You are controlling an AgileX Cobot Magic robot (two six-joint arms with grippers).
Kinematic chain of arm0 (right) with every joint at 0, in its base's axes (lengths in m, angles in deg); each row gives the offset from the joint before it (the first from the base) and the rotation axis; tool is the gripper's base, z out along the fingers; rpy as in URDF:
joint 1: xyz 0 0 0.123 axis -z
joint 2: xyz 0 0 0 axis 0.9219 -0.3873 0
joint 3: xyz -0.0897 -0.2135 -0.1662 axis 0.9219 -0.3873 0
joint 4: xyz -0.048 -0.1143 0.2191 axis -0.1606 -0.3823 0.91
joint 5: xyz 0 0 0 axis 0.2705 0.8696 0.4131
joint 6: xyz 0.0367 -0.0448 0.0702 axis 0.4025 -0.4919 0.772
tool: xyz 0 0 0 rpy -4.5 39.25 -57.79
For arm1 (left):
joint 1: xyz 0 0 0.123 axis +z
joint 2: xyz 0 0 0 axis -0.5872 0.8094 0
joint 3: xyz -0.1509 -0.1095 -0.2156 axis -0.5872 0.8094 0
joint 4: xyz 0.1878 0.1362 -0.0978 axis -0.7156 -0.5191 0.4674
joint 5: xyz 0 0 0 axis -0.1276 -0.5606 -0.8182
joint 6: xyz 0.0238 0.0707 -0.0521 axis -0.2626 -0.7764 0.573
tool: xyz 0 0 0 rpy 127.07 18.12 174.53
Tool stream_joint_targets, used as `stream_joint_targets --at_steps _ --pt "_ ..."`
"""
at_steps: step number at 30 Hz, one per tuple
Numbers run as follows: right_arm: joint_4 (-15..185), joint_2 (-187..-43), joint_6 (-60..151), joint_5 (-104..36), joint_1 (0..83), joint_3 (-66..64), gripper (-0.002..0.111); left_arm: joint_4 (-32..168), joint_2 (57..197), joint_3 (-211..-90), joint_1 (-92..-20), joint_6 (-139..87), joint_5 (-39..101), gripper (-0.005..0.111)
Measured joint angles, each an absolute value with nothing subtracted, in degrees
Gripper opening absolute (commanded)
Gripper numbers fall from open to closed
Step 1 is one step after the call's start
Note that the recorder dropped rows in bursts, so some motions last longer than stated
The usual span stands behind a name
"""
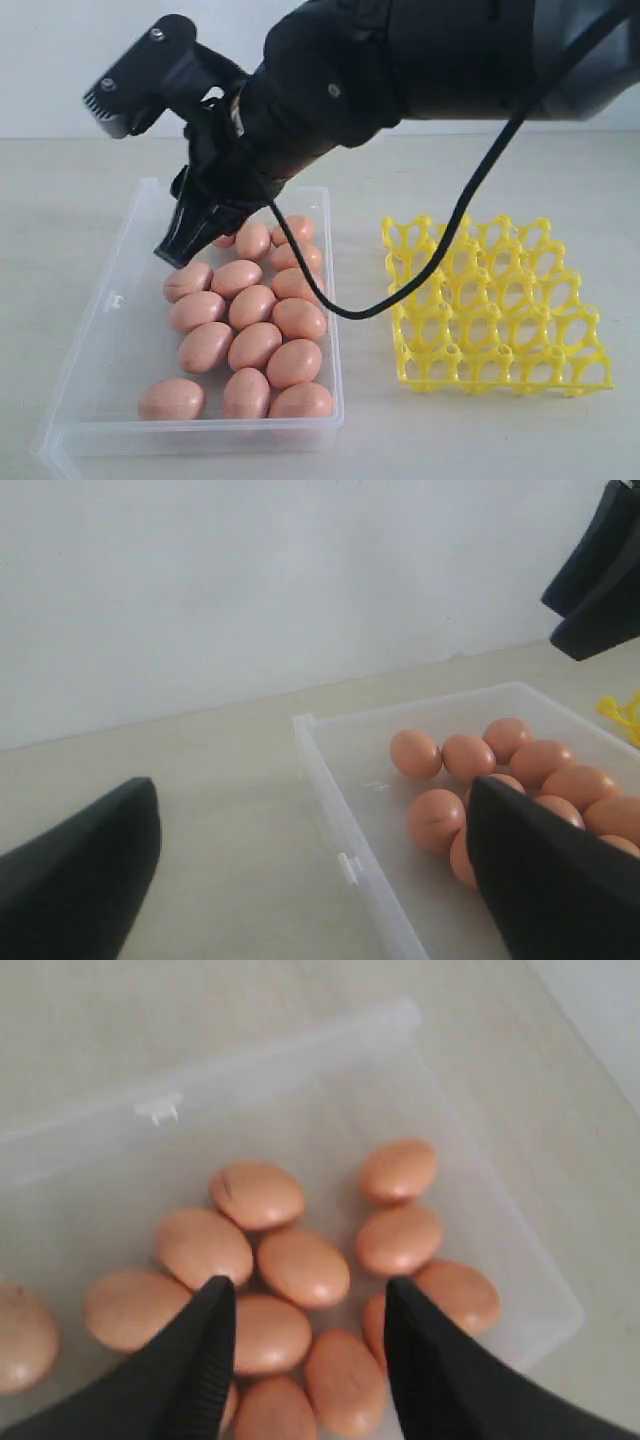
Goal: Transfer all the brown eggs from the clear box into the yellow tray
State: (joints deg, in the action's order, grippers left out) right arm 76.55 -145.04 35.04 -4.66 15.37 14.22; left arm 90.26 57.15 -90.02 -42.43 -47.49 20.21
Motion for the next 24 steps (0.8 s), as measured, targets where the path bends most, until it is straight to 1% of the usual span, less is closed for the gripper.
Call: stream_joint_targets --at_steps 2,3,5,9,12,17,24 --pt "76.09 -145.57 34.60 4.53 17.71 15.63 0.046 90.26 57.15 -90.02 -42.43 -47.49 20.21 0.078" --pt "74.91 -146.42 31.60 10.96 18.78 16.00 0.046 90.26 57.15 -90.02 -42.43 -47.49 20.21 0.078" --pt "74.19 -148.08 22.91 17.07 19.20 16.00 0.046 90.26 57.15 -90.02 -42.43 -47.49 20.21 0.078" --pt "81.59 -149.94 6.97 16.31 19.20 16.00 0.046 90.26 57.15 -90.02 -42.43 -47.49 20.21 0.078" --pt "84.05 -150.12 3.31 15.55 19.20 16.00 0.046 90.26 57.15 -90.02 -42.43 -47.49 20.21 0.078" --pt "84.98 -150.84 -4.50 18.94 19.20 16.00 0.046 90.26 57.15 -90.02 -42.43 -47.49 20.21 0.078" --pt "90.10 -155.81 -7.97 20.21 19.20 16.00 0.046 90.26 57.15 -90.02 -42.43 -47.49 20.21 0.078"
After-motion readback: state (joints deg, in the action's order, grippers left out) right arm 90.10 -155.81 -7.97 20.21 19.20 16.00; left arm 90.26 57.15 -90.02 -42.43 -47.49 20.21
